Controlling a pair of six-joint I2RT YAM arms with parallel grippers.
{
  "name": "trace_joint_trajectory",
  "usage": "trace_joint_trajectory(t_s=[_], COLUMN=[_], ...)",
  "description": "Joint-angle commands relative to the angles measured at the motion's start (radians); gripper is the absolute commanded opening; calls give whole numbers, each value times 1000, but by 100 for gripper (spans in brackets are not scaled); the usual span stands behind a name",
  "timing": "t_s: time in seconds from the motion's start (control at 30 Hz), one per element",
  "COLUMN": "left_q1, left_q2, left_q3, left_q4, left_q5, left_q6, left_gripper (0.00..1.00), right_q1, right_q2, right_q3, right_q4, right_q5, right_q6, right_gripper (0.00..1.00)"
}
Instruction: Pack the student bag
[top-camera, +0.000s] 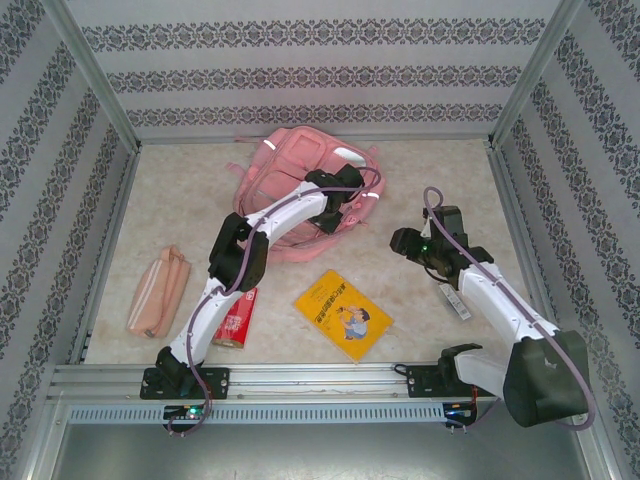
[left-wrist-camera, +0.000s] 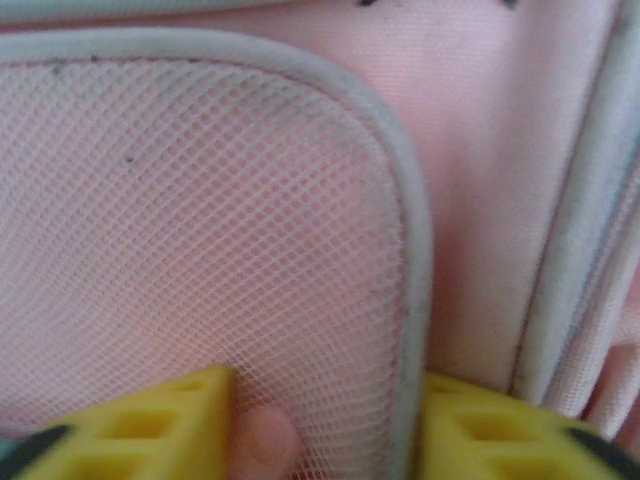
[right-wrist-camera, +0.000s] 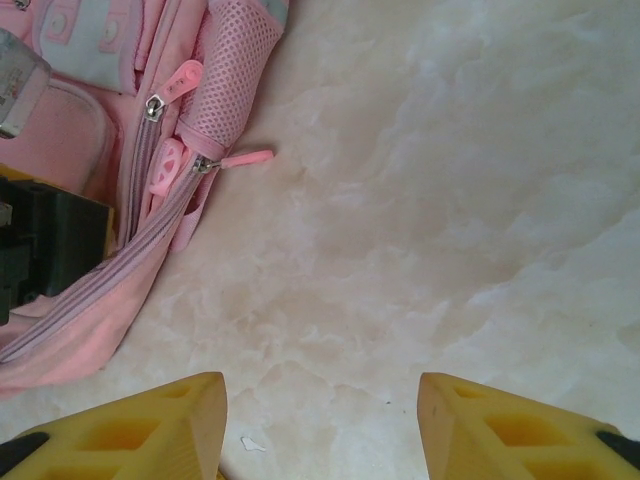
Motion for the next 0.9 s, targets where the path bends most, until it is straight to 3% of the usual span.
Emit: trace_joint_trajectory(t_s=[0.0,0.13,0.3,0.53,0.7,0.87], left_q1=[-6,-6,-2,1,7,14], left_q2=[-4,-111,-205,-202,-211,-230], left_q3=[47,48,61,207,243,249], left_q4=[-55,-36,-20,-152,-187,-182], left_q5=[4,41,96,156,140,171], left_q6=[44,90,161,235,244,223], left_gripper=[23,1,0,0,0,0], right_q1=[17,71,29,1,-22,-37], right_q2=[40,146,279,433,505,544], right_q3=[13,86,189,296,363,394], right_q4=[75,72,93,56,31,25], right_q5=[-61,-158,-286,-447,-422,-486], right_q6=[-31,-278,-393,-641,-616,-605], right_gripper=[52,54,56,59,59,58])
